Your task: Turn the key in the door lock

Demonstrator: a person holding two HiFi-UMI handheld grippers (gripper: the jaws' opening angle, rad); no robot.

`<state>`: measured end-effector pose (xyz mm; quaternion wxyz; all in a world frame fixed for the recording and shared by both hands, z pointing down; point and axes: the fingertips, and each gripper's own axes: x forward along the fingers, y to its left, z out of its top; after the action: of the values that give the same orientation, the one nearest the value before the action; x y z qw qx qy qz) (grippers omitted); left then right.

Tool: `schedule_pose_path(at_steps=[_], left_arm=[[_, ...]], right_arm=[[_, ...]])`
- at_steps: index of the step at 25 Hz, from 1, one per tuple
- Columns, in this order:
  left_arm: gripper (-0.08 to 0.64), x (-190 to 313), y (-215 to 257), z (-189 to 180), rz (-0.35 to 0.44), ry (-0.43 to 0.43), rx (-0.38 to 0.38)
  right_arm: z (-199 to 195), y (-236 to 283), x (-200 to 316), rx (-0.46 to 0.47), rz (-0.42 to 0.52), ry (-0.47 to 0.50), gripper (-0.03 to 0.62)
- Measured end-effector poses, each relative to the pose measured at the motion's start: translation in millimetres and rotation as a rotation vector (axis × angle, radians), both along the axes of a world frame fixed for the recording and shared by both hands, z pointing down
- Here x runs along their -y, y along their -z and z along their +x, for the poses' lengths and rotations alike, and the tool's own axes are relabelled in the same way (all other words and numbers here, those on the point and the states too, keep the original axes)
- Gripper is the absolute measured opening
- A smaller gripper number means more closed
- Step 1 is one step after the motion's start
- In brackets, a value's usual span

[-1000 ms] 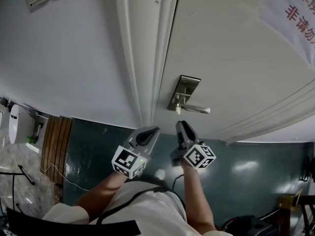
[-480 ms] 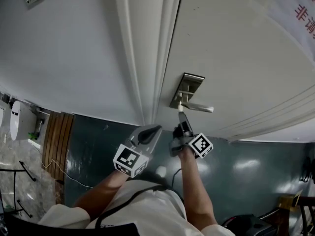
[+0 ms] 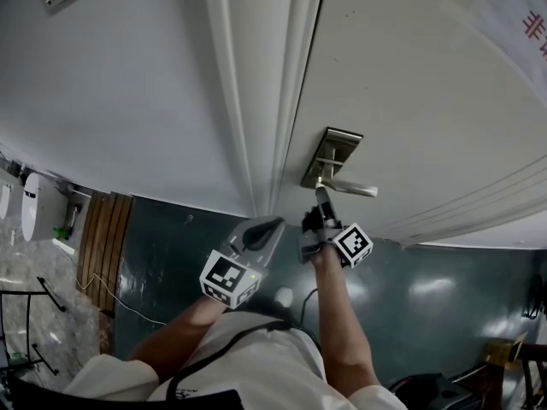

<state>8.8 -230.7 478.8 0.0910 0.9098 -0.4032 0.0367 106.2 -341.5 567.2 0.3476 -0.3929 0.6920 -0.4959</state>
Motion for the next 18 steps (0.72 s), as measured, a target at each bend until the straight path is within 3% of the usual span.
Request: schedule_pose_path(at_steps=[5,7,18], left_arm=[[0.005,2,0,-3,0.0,0.002,0.0],[0.006,2,0,-3,0.0,0.0,-0.001],[0.006,-5,0,-7,0.002,-0.023,0.003]], right_arm=[[-1,0,2,0.032,-0.002,0.005,0.053],[0,0,2,-0.007,0.0,0.002,0.047],[-7,9,0,-0.598,0.001,-0.039,0.041]])
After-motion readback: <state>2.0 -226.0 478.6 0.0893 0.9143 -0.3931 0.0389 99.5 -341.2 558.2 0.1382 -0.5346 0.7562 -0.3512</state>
